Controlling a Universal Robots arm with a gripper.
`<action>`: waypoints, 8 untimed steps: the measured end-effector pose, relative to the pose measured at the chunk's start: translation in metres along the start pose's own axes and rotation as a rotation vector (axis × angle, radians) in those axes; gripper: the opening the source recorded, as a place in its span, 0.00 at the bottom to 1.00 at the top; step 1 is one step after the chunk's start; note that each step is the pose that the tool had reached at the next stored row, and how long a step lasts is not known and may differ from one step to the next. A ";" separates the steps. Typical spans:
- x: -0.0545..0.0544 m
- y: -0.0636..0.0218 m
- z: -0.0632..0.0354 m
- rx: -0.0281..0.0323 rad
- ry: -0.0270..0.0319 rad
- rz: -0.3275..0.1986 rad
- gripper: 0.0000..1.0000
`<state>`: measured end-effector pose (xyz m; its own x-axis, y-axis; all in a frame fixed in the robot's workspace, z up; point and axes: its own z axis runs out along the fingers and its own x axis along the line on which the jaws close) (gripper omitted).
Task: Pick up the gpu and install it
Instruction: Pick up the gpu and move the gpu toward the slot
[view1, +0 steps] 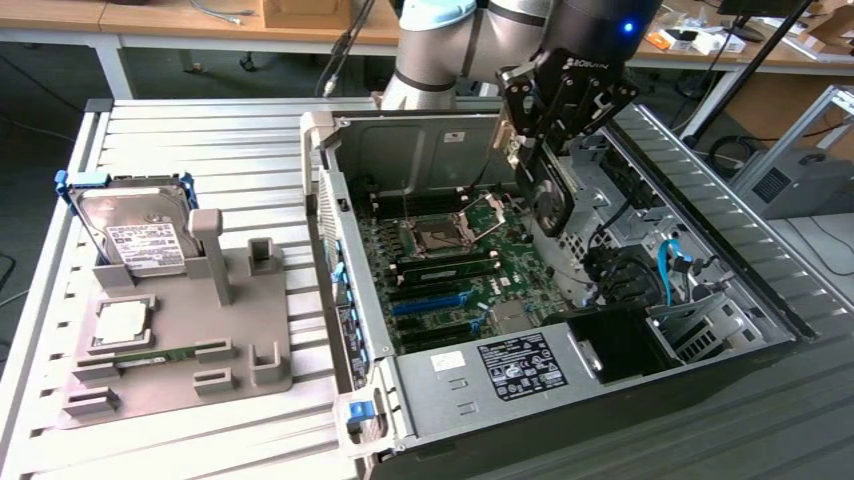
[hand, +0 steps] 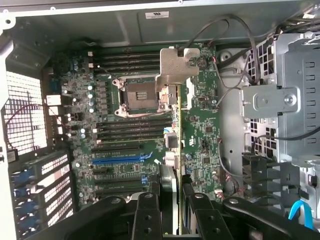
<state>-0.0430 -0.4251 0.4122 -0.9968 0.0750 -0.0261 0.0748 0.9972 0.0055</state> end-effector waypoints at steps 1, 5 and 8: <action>-0.001 0.0001 0.0004 0.0001 0.0001 0.000 0.27; -0.004 0.0003 0.0026 0.0005 0.0001 0.000 0.27; -0.004 0.0004 0.0042 0.0005 0.0000 0.000 0.27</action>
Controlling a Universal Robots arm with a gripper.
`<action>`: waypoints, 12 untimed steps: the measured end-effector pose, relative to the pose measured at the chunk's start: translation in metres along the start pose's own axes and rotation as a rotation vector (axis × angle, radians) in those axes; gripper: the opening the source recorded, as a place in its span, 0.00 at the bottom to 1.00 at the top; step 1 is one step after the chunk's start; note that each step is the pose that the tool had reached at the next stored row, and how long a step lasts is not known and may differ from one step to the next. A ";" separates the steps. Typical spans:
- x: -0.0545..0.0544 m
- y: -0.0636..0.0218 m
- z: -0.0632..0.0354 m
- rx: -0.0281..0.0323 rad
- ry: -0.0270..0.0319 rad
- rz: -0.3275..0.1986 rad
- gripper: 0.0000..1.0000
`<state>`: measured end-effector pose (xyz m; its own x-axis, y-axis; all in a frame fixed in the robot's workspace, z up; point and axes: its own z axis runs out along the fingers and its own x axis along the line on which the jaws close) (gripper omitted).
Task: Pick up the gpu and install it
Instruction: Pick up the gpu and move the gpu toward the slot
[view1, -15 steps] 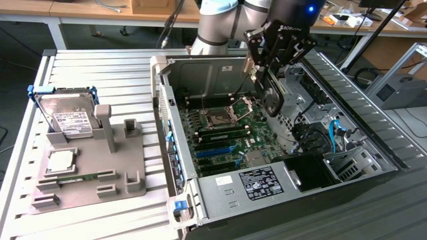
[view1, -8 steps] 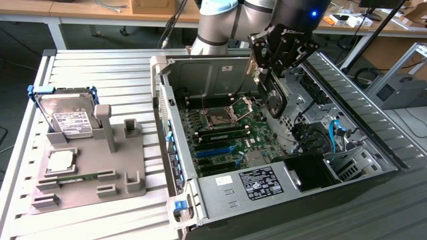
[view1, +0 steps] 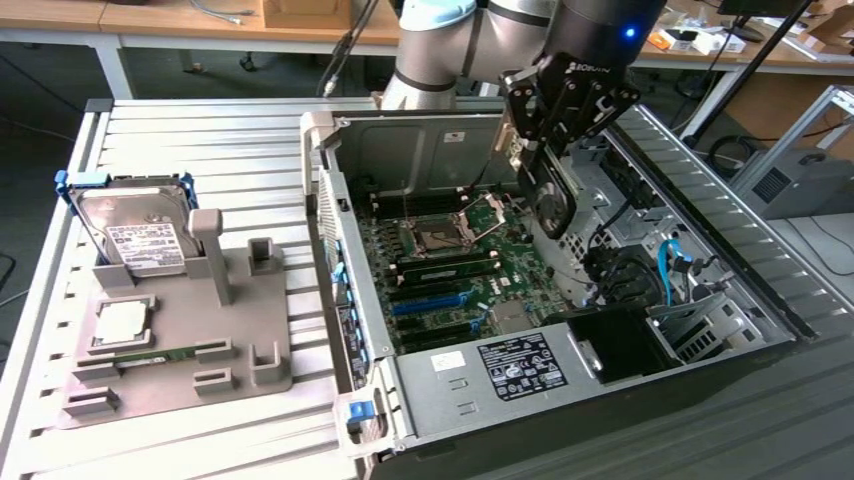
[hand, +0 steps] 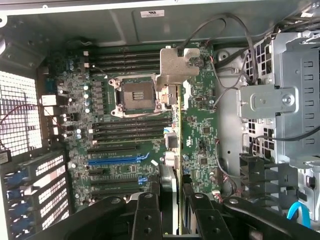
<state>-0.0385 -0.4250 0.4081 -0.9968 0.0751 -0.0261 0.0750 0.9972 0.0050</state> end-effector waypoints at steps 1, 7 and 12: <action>0.000 0.0000 0.0006 0.0001 0.0000 0.000 0.27; 0.000 0.0000 0.0040 0.0001 -0.0001 0.000 0.27; 0.000 0.0000 0.0068 0.0003 0.0000 0.000 0.27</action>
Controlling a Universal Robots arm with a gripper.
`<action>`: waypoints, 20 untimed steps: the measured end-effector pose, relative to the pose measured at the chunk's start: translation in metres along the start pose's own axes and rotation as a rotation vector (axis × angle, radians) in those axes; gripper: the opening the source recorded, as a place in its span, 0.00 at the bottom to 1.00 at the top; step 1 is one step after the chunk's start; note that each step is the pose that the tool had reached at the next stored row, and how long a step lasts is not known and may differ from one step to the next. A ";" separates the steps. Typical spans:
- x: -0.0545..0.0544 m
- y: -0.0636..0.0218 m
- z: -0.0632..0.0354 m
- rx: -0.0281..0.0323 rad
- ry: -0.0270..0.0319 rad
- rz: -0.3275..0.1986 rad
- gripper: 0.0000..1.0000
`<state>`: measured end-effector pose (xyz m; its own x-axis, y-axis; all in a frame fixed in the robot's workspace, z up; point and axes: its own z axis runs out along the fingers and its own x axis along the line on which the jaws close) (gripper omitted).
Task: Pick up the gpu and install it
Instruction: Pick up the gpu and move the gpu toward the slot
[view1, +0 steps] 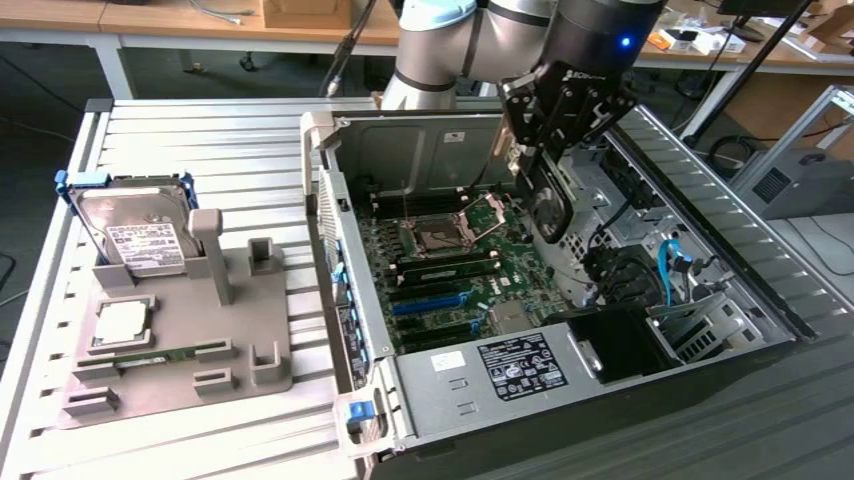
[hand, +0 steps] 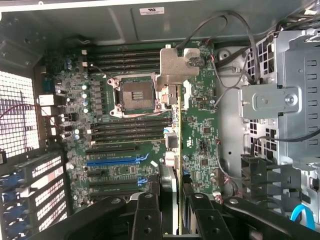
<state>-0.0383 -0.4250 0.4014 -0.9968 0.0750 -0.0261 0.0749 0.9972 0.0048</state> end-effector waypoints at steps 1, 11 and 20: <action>0.000 0.0000 0.0005 0.0000 0.0000 0.000 0.27; 0.000 0.0000 0.0061 0.0003 0.0000 0.000 0.27; -0.001 0.0000 0.0125 0.0008 -0.0001 0.000 0.27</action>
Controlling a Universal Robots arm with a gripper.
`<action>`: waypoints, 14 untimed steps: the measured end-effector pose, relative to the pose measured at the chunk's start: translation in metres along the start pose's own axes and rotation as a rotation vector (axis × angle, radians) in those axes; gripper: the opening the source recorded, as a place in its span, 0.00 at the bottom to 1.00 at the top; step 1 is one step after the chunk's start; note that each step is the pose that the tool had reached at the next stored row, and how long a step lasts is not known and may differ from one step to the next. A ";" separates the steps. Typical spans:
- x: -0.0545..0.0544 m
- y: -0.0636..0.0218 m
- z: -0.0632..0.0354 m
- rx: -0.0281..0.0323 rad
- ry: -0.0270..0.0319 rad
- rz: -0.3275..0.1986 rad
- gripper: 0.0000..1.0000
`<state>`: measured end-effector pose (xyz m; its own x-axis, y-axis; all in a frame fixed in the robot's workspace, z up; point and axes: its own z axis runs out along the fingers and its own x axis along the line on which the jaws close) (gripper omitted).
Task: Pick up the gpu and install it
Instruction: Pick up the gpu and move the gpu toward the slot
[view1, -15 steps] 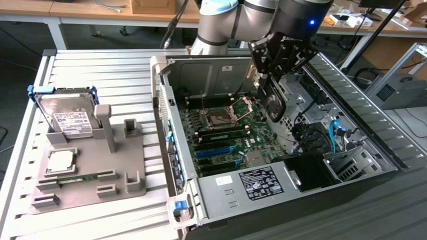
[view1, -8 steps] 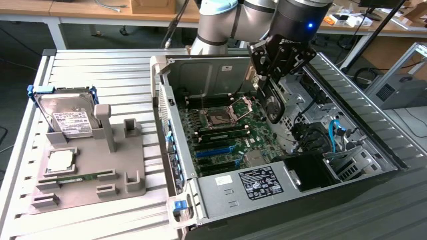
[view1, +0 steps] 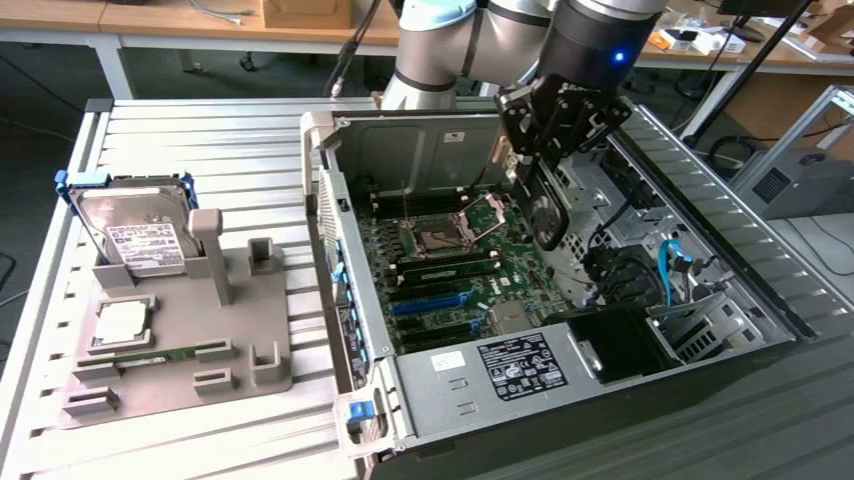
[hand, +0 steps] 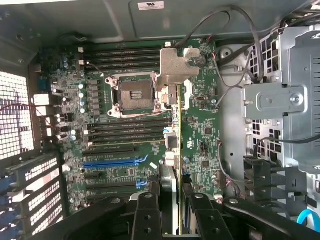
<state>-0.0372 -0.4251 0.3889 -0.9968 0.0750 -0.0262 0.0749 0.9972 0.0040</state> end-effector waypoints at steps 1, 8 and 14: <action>0.000 0.0000 0.0006 0.0000 0.0000 0.000 0.27; 0.000 0.0000 0.0048 0.0001 0.0000 0.000 0.27; 0.000 0.0000 0.0060 0.0001 0.0000 0.000 0.27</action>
<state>-0.0371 -0.4251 0.3828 -0.9968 0.0749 -0.0262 0.0749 0.9972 0.0038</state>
